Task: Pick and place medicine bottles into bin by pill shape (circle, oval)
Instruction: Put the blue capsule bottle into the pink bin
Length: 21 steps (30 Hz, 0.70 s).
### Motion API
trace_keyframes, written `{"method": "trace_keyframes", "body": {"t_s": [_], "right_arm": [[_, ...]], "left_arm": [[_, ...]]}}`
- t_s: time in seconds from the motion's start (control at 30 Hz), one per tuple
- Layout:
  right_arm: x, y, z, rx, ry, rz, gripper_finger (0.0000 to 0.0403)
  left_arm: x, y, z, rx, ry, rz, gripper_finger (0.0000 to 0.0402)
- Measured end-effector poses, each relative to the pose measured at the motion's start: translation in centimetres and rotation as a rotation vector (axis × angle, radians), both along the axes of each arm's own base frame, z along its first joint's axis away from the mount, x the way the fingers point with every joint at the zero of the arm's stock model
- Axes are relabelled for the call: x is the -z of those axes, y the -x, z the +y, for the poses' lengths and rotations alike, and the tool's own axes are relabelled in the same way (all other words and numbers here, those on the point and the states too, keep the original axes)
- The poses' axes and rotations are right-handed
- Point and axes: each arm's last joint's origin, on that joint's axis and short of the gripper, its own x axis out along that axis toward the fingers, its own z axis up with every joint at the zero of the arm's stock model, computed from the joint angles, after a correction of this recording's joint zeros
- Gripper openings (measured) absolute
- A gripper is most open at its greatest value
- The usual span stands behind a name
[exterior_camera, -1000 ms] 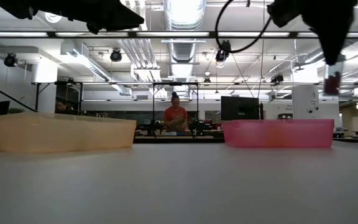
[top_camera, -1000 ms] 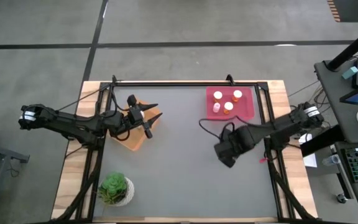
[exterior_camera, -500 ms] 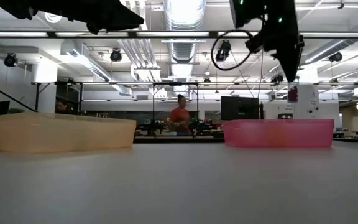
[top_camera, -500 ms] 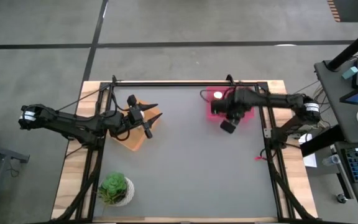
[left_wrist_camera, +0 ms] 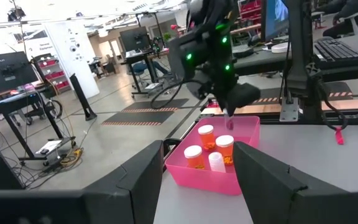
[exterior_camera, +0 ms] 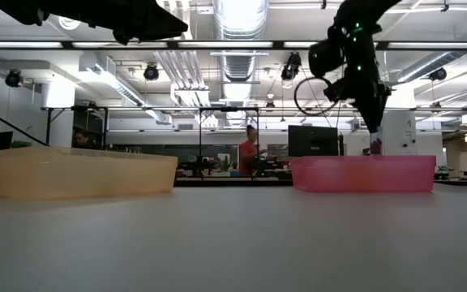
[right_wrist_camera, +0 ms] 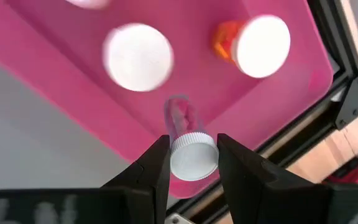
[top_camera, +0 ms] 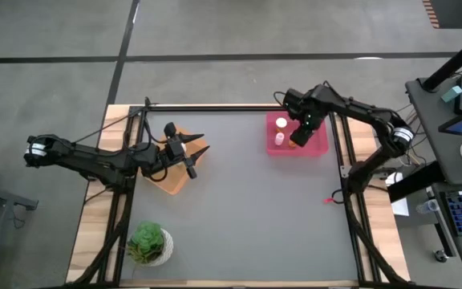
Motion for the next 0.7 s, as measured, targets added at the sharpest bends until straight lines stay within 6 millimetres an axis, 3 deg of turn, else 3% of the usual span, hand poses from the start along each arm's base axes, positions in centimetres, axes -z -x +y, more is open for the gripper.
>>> {"method": "trace_keyframes", "body": {"t_s": [0.33, 0.7], "right_arm": [[3.6, 0.7, -2.9, 0.033, -0.046, 0.05, 0.0107], [5.3, 0.8, -3.3, -0.021, -0.095, 0.093, 0.0107]], "left_arm": [[0.0, 0.0, 0.0, -0.001, -0.001, 0.0, 0.0179], [0.1, 0.0, 0.0, -0.001, -0.002, 0.012, 0.0179]]}}
